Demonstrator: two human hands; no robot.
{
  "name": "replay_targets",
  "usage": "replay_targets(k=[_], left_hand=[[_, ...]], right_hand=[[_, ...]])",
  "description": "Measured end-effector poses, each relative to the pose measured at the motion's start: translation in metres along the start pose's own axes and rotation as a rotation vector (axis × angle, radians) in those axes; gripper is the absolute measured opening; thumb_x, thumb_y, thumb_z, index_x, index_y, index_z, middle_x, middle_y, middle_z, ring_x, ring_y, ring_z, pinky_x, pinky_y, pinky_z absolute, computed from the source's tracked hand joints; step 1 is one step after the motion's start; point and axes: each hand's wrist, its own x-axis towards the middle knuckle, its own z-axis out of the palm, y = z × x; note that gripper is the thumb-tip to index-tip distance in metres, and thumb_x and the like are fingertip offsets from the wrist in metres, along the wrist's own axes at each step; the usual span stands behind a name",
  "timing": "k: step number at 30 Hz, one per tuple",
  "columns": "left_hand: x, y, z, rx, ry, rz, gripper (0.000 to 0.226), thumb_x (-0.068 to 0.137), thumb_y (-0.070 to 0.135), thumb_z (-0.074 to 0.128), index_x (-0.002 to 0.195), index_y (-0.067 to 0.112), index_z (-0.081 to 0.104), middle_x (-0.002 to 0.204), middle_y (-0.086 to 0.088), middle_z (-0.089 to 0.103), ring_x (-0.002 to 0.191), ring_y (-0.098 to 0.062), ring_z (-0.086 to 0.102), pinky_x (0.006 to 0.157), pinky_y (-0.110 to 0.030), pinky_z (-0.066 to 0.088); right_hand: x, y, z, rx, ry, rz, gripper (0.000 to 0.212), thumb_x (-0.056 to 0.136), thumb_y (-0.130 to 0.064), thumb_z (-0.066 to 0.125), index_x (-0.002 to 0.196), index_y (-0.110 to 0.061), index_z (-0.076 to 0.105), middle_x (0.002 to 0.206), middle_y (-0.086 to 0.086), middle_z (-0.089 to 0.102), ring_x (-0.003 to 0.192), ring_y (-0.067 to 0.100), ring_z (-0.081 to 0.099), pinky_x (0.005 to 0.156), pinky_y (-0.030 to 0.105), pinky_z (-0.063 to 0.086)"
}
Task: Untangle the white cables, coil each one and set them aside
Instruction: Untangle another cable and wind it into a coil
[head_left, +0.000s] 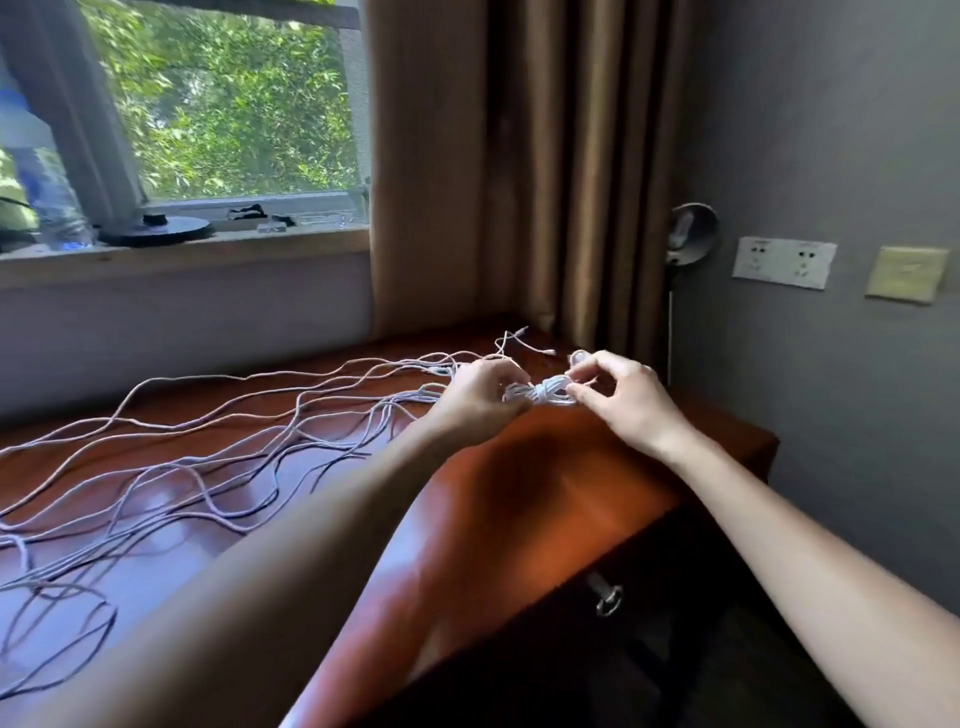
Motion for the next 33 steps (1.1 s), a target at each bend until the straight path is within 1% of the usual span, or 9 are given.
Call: replay_targets(k=[2,6,10,11,15,19,24,29,33], left_hand=[[0.010,0.005,0.015,-0.005,-0.011,0.002,0.019,0.079,0.020,0.081,0.097,0.016,0.076,0.079,0.012,0.063,0.069,-0.002,0.055,0.066,-0.014,0.042],[0.024,0.014,0.041,-0.018,-0.022,0.023,0.022,0.078,0.018,0.082,0.099,0.013,0.076,0.085,0.006,0.066,0.077,-0.008,0.057,0.072,-0.019,0.043],[0.035,0.018,0.062,0.001,-0.023,0.036,0.022,0.080,0.019,0.079,0.100,0.012,0.076,0.093,-0.004,0.069,0.083,-0.017,0.061,0.076,-0.023,0.045],[0.036,0.019,0.066,-0.001,-0.021,0.036,0.021,0.080,0.019,0.078,0.100,0.012,0.076,0.093,-0.005,0.068,0.083,-0.018,0.062,0.077,-0.024,0.046],[0.043,0.018,0.076,-0.011,-0.026,0.023,0.018,0.080,0.023,0.079,0.095,0.013,0.076,0.092,-0.006,0.064,0.082,-0.020,0.062,0.077,-0.027,0.048],[0.050,0.016,0.085,0.010,-0.032,0.011,0.019,0.080,0.026,0.078,0.095,0.015,0.073,0.092,-0.005,0.063,0.084,-0.023,0.062,0.080,-0.035,0.052],[0.049,0.011,0.094,0.085,-0.004,0.007,0.026,0.083,0.037,0.074,0.102,0.020,0.067,0.102,-0.001,0.060,0.101,-0.022,0.057,0.087,-0.039,0.049],[0.045,0.006,0.090,0.086,0.012,0.025,0.038,0.081,0.043,0.078,0.107,0.021,0.062,0.104,0.001,0.057,0.101,-0.022,0.055,0.088,-0.041,0.049],[0.039,0.003,0.074,0.114,0.005,0.046,0.030,0.081,0.041,0.077,0.103,0.025,0.064,0.105,0.004,0.058,0.104,-0.021,0.056,0.093,-0.042,0.046]], right_hand=[[-0.001,0.013,-0.009,-0.021,0.024,0.020,0.011,0.085,-0.017,0.079,0.091,-0.022,0.071,0.107,-0.007,0.072,0.095,0.005,0.066,0.092,0.026,0.049],[-0.003,0.037,-0.022,-0.086,0.047,0.063,0.011,0.086,-0.020,0.078,0.091,-0.027,0.071,0.098,-0.007,0.068,0.088,0.012,0.066,0.085,0.029,0.051],[-0.004,0.054,-0.029,-0.109,0.054,0.092,0.013,0.086,-0.019,0.078,0.090,-0.028,0.069,0.094,-0.007,0.064,0.083,0.010,0.065,0.080,0.014,0.047],[-0.003,0.058,-0.030,-0.114,0.058,0.098,0.012,0.086,-0.019,0.078,0.090,-0.028,0.070,0.094,-0.007,0.063,0.082,0.009,0.065,0.079,0.014,0.047],[0.001,0.075,-0.028,-0.142,0.074,0.093,0.010,0.085,-0.022,0.079,0.092,-0.028,0.072,0.096,-0.007,0.062,0.084,0.012,0.065,0.087,0.032,0.052],[0.003,0.087,-0.022,-0.148,0.082,0.092,0.012,0.085,-0.025,0.079,0.092,-0.032,0.071,0.099,-0.008,0.060,0.095,0.018,0.062,0.093,0.039,0.051],[0.006,0.093,-0.020,-0.184,0.081,0.104,0.012,0.087,-0.026,0.076,0.098,-0.026,0.072,0.106,-0.004,0.060,0.105,0.018,0.057,0.097,0.037,0.047],[0.003,0.088,-0.020,-0.187,0.086,0.107,0.020,0.087,-0.025,0.075,0.106,-0.025,0.070,0.109,-0.005,0.059,0.106,0.018,0.053,0.097,0.031,0.042],[0.002,0.079,-0.020,-0.188,0.104,0.101,0.026,0.086,-0.024,0.076,0.111,-0.022,0.070,0.112,-0.001,0.061,0.108,0.022,0.051,0.099,0.033,0.041]])
